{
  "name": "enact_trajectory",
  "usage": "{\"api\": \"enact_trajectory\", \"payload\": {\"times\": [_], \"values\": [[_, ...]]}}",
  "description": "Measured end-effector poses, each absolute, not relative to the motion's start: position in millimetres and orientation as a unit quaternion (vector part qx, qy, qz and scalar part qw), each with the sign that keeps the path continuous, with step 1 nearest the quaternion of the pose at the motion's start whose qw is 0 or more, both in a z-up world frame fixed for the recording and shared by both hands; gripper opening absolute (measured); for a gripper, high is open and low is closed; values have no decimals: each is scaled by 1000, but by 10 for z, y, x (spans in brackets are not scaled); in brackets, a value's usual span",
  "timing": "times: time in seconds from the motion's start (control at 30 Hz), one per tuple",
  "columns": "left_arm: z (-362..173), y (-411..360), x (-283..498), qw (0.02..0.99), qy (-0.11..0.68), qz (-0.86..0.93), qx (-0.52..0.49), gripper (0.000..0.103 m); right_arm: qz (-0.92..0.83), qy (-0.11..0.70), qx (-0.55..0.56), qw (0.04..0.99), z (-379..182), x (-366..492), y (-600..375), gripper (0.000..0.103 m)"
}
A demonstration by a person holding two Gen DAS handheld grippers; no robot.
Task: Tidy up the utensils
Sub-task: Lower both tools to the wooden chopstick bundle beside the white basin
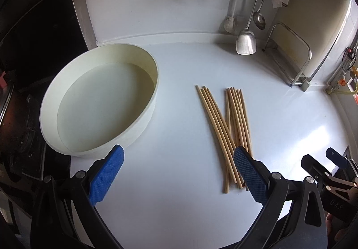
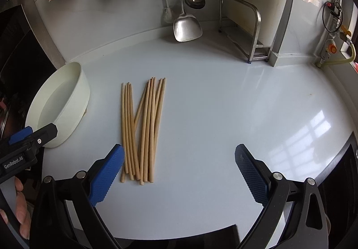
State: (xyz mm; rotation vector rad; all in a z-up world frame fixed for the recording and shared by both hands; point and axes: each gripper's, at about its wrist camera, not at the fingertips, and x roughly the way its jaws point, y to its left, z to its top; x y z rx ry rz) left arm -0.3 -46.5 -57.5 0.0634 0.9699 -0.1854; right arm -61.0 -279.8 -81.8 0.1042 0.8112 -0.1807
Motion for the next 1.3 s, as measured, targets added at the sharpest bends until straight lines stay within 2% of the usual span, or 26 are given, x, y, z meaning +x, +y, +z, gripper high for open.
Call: {"api": "enact_trajectory", "payload": {"times": [0.33, 0.77, 1.3], "values": [[-1007, -763, 92, 884, 466, -21, 6, 97, -24, 392, 59, 918, -1225, -270, -3320, 95], [-1636, -886, 386, 875, 483, -15, -15, 97, -38, 381, 51, 922, -1598, 32, -3358, 95], [-1787, -850, 455, 869, 494, -17, -1, 97, -43, 388, 48, 920, -1677, 138, -3282, 95]]}}
